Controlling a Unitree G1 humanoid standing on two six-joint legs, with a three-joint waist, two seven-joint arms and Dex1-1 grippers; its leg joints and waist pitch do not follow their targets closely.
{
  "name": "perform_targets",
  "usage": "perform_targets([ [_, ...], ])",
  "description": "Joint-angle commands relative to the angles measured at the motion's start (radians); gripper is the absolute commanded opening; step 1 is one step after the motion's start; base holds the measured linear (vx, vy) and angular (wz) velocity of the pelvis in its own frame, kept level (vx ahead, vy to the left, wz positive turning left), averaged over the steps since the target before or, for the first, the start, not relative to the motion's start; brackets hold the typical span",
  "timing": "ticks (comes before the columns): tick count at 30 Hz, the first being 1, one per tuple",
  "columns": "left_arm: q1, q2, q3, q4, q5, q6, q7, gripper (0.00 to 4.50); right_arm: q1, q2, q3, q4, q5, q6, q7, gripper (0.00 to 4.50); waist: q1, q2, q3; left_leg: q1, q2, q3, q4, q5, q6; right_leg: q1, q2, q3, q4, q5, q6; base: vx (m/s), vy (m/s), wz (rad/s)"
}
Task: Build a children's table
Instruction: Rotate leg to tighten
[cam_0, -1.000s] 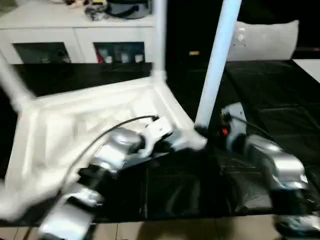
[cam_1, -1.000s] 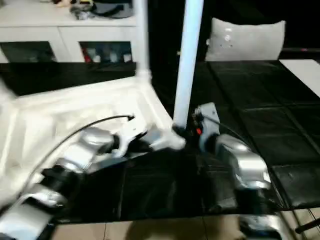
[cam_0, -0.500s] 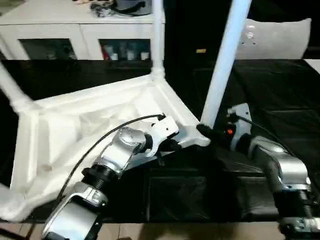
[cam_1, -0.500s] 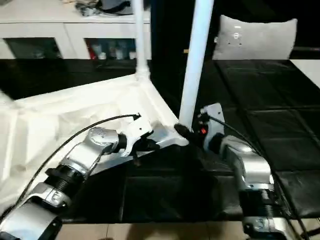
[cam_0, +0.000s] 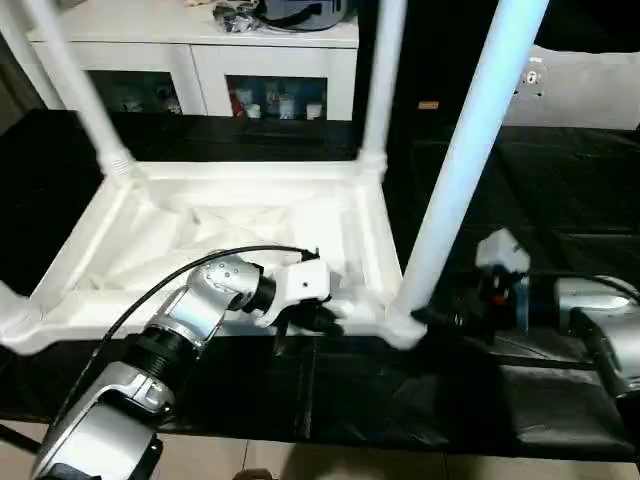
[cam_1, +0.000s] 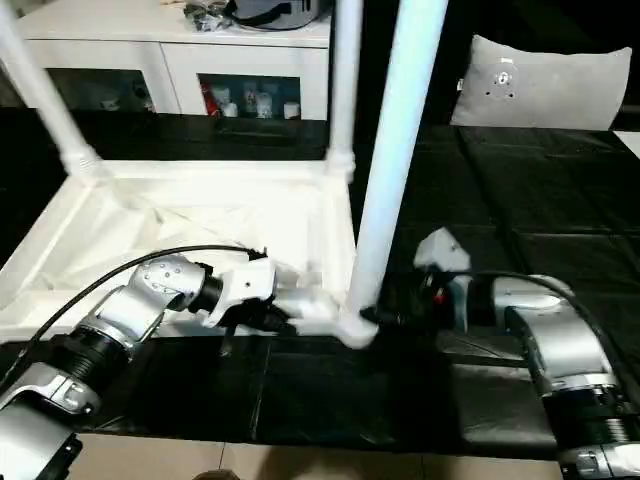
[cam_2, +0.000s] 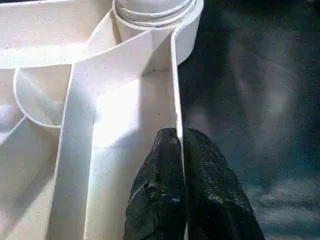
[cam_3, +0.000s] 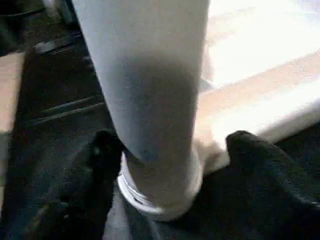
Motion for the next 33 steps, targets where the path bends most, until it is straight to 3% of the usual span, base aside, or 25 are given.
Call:
perform_targets([
  [1,-0.013,0.016,-0.051,-0.022,0.013,-0.043,-0.076,0.00,-0.008,-0.018,0.014,-0.006,0.027,-0.004,0.050,3.23,-0.002,-0.014,-0.064,0.000,0.082,-0.027,-0.063,-0.053,0.110,0.057,-0.110,0.083,-0.075,-0.282,-0.056,0.000,0.000,0.00],
  [4,-0.012,0.025,-0.062,-0.027,0.013,-0.060,-0.100,0.00,-0.005,-0.017,0.024,-0.010,0.036,-0.010,0.078,3.05,0.000,-0.018,-0.063,-0.002,0.080,-0.026,-0.063,-0.052,0.107,0.059,-0.110,0.083,-0.074,-0.282,-0.058,0.000,0.000,0.00],
  [11,-0.011,0.020,-0.065,-0.039,0.002,-0.072,-0.133,0.00,0.006,0.003,0.051,-0.010,0.027,-0.038,0.095,2.29,0.000,-0.014,-0.065,-0.002,0.080,-0.027,-0.062,-0.044,0.097,0.059,-0.110,0.082,-0.075,-0.286,-0.052,0.000,0.000,0.00],
  [17,-0.013,0.020,-0.066,-0.032,-0.004,-0.080,-0.138,0.00,0.015,0.007,0.058,-0.019,0.040,-0.026,0.107,1.95,0.001,-0.015,-0.065,-0.003,0.079,-0.027,-0.062,-0.040,0.098,0.060,-0.109,0.082,-0.074,-0.278,-0.051,0.000,0.000,0.00],
  [20,-0.004,-0.004,-0.034,-0.042,-0.029,-0.019,-0.104,0.00,0.028,0.036,0.021,-0.065,0.122,0.073,0.089,1.88,0.004,-0.014,-0.066,-0.003,0.081,-0.027,-0.062,-0.035,0.102,0.061,-0.109,0.082,-0.073,-0.273,-0.052,0.000,0.000,0.00],
  [23,-0.002,-0.015,-0.022,-0.050,-0.035,0.016,-0.080,0.00,0.031,0.054,0.006,-0.081,0.141,0.104,0.055,1.88,0.002,-0.015,-0.063,-0.002,0.081,-0.027,-0.064,-0.046,0.091,0.059,-0.110,0.082,-0.077,-0.291,-0.051,0.000,0.000,0.00],
  [25,-0.005,-0.065,0.010,-0.050,-0.036,0.117,0.027,0.00,0.016,0.121,-0.020,-0.087,0.132,0.168,-0.095,1.87,0.001,-0.015,-0.060,0.002,0.076,-0.025,-0.066,-0.068,0.077,0.058,-0.109,0.079,-0.086,-0.345,-0.038,0.000,0.000,0.00],
  [27,-0.008,-0.089,0.023,-0.045,-0.035,0.155,0.075,0.00,0.005,0.152,-0.028,-0.080,0.116,0.188,-0.165,1.87,-0.012,-0.014,-0.056,0.006,0.069,-0.026,-0.068,-0.085,0.046,0.056,-0.107,0.072,-0.100,-0.406,-0.019,0.000,0.000,0.00],
  [29,-0.021,-0.150,0.046,-0.028,-0.025,0.231,0.188,0.00,-0.030,0.242,-0.066,-0.045,0.084,0.248,-0.355,1.87,-0.022,-0.020,-0.054,0.000,0.060,-0.026,-0.067,-0.088,0.038,0.061,-0.105,0.065,-0.106,-0.449,0.009,0.000,0.000,0.00],
  [33,-0.027,-0.174,0.053,-0.018,-0.016,0.256,0.235,0.00,-0.044,0.291,-0.087,-0.029,0.064,0.275,-0.458,1.87,-0.051,-0.019,-0.059,-0.006,0.056,-0.028,-0.065,-0.071,0.046,0.062,-0.103,0.068,-0.104,-0.409,0.017,0.000,0.000,0.00],
])
